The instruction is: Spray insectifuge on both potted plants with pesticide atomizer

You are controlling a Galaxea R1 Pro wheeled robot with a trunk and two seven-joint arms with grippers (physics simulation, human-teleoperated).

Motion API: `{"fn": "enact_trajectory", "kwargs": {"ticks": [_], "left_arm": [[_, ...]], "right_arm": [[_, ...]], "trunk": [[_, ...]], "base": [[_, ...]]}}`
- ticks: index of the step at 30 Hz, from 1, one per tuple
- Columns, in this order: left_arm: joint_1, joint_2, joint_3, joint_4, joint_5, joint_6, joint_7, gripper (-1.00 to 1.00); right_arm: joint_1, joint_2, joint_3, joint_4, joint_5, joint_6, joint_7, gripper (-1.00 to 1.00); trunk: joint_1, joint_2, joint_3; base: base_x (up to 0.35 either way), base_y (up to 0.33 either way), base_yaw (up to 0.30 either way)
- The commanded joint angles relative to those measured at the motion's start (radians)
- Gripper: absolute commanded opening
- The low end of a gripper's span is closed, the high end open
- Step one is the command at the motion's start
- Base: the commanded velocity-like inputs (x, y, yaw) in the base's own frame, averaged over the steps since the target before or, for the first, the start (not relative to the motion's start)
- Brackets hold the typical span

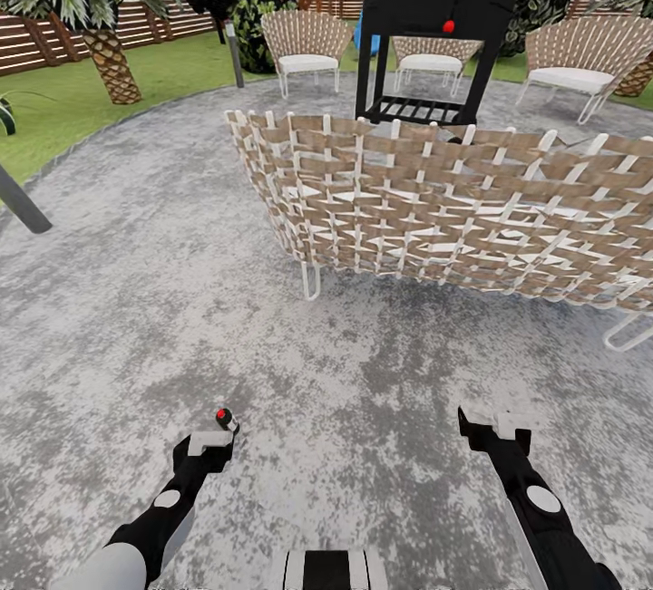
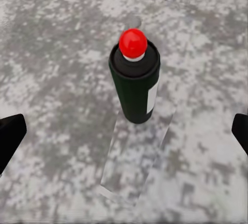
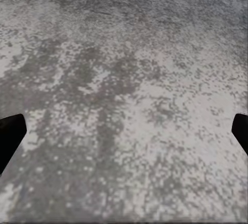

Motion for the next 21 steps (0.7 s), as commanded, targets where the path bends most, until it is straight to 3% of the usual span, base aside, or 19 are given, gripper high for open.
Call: {"fn": "enact_trajectory", "kwargs": {"ticks": [1, 21], "left_arm": [[0.0, 0.0, 0.006, 0.001, -0.011, -0.004, 0.002, 1.0], [0.0, 0.001, 0.006, 0.001, -0.011, -0.004, 0.001, 1.0]], "right_arm": [[0.0, 0.0, 0.0, -0.001, 0.004, 0.001, 0.0, 1.0], [0.001, -0.007, -0.001, 0.027, 0.009, -0.004, 0.006, 1.0]], "trunk": [[0.0, -0.001, -0.005], [0.009, -0.005, -0.082]], "base": [[0.0, 0.0, 0.0], [0.0, 0.0, 0.0]]}}
